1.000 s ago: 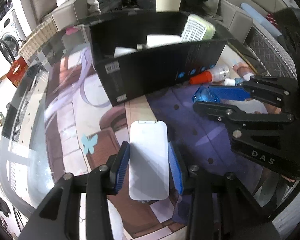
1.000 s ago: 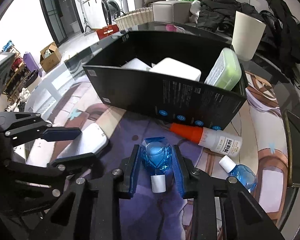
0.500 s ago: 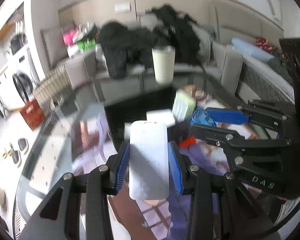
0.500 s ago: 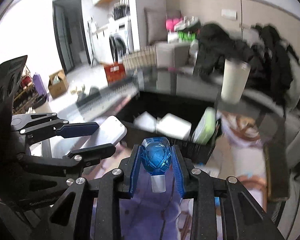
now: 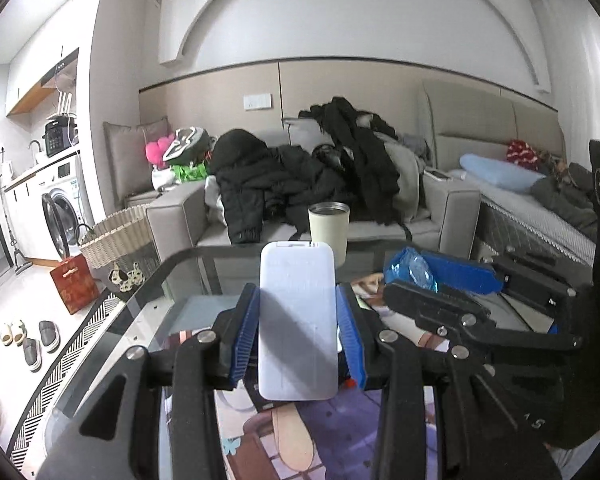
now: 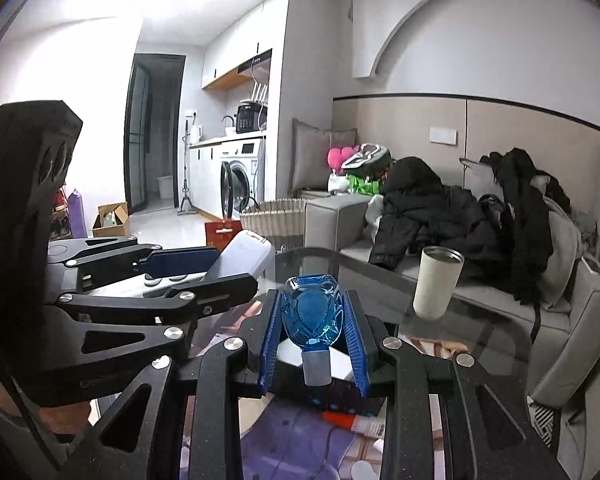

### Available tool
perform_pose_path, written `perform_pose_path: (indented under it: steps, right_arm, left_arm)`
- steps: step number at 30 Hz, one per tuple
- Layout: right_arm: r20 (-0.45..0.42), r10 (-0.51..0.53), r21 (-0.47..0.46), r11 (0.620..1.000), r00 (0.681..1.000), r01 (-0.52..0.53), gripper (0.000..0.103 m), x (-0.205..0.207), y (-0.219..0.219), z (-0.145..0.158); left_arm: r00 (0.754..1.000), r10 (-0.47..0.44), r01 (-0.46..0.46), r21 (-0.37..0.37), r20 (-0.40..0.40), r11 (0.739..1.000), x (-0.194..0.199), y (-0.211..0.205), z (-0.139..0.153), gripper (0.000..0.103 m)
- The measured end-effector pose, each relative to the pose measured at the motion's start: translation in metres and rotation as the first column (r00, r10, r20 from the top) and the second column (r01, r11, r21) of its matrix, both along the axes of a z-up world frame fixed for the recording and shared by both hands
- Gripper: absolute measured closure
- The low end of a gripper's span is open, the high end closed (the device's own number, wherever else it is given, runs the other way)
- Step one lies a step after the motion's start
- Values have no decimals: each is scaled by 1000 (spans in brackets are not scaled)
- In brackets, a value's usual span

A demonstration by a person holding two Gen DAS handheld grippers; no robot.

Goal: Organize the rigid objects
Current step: 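Carry the white slab and blue bottle up over the black box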

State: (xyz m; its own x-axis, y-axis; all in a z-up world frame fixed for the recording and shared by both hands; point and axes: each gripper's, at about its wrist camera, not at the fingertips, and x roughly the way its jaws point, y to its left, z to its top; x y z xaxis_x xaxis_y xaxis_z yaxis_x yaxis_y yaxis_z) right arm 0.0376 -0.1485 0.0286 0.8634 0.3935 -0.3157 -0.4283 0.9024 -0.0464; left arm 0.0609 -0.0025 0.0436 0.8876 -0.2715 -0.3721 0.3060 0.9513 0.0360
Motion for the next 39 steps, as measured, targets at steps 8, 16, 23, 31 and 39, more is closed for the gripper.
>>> perform_pose_path:
  steps: [8, 16, 23, 31, 39]
  right_arm:
    - [22, -30, 22, 999, 999, 29, 73, 3, -5, 12]
    - [50, -74, 58, 996, 996, 71, 73, 26, -7, 27]
    - [74, -117, 74, 991, 990, 112, 73, 49, -3, 36]
    - [55, -144, 73, 987, 988, 140, 73, 90, -2, 31]
    - [-5, -151, 58, 987, 989, 151, 73, 126, 1, 16]
  left_arm:
    - [999, 24, -23, -27, 29, 999, 11, 0, 11, 65]
    - [994, 82, -77, -65, 77, 995, 29, 1, 22, 65]
    - [990, 107, -97, -101, 97, 990, 50, 3, 26, 65]
    - [989, 135, -127, -122, 63, 984, 80, 3, 17, 65]
    - [992, 124, -128, -140, -36, 982, 114, 1, 3, 65]
